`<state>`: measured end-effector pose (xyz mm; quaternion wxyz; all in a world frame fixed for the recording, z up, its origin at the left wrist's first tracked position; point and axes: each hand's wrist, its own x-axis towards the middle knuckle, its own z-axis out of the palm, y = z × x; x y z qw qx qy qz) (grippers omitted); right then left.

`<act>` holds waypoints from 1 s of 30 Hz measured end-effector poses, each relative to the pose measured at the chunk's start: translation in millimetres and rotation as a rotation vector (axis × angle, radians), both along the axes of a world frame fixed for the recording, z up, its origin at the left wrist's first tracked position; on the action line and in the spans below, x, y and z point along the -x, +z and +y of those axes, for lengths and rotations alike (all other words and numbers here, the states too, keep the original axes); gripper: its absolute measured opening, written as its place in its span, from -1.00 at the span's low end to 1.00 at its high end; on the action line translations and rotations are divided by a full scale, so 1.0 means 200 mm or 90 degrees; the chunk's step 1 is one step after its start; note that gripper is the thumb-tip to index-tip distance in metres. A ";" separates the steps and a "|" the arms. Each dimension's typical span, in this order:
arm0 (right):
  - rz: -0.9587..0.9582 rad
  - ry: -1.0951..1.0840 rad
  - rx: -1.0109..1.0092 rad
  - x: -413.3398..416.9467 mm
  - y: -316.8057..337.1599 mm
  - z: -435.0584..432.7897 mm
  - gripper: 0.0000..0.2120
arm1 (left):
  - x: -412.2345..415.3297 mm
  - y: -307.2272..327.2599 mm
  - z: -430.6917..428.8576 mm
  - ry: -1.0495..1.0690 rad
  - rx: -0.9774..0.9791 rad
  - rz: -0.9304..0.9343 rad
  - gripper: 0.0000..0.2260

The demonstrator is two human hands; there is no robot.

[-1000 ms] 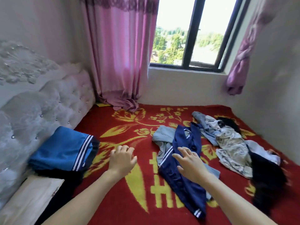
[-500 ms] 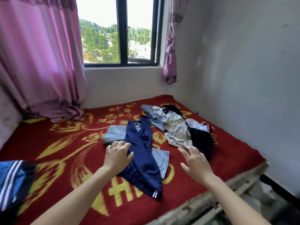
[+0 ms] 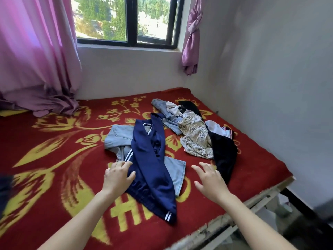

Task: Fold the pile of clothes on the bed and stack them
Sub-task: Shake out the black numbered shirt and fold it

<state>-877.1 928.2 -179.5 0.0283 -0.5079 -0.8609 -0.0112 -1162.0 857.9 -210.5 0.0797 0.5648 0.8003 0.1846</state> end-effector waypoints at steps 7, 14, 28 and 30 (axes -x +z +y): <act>-0.034 -0.037 0.130 -0.05 -0.19 0.07 -0.47 | -0.03 -0.10 0.16 -0.024 0.050 -0.031 -0.61; -0.031 -0.122 0.180 -0.27 -0.28 0.37 -0.48 | -0.14 -0.18 0.32 -0.032 0.054 -0.042 -0.60; 0.062 -0.157 0.327 -0.88 -0.56 1.41 -0.50 | -0.94 -0.23 1.26 -0.017 0.168 -0.041 -0.59; 0.048 -0.180 0.341 -1.04 -0.58 1.56 -0.50 | -1.14 -0.24 1.45 -0.037 0.193 -0.056 -0.58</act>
